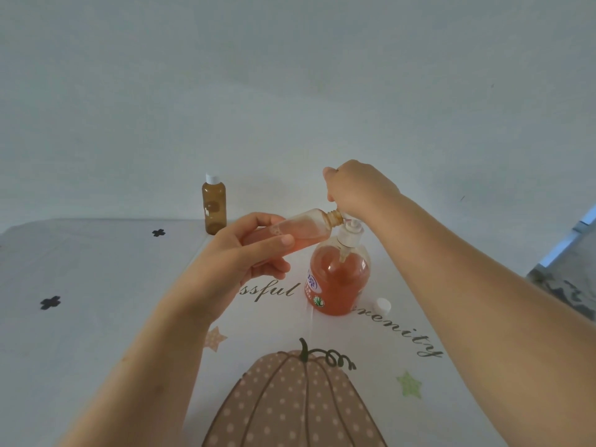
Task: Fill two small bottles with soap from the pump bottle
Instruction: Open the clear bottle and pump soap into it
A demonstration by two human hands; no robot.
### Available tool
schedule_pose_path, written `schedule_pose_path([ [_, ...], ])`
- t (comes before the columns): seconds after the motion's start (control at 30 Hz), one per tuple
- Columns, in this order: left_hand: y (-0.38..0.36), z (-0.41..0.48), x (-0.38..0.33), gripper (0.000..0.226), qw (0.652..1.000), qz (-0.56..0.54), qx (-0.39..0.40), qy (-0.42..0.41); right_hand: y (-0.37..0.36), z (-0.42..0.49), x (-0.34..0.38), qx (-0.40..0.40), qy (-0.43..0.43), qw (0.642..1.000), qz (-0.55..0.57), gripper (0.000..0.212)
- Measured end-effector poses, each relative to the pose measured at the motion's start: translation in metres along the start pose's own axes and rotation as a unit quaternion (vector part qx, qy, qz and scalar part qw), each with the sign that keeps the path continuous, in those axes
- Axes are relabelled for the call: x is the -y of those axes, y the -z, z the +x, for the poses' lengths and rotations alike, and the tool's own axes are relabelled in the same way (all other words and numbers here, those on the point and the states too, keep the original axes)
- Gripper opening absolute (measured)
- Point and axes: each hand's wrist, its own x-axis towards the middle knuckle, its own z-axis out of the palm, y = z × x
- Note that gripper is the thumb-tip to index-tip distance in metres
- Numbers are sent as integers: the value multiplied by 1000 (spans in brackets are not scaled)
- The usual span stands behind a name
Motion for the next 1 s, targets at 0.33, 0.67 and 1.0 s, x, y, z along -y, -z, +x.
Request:
schedule_pose_path([
  [0.33,3,2,4,37,1000,18,-6,9,-12,-3,-2,-2,-20,999,26,37],
  [0.67,-2,-1,0,39,1000,1,-3,2,3,-2,2,7,-28,999,44,42],
  [1.0,-3,0,1,34,1000,-1,-6,-2,-1,-1,3,14,-29,999,42,42],
])
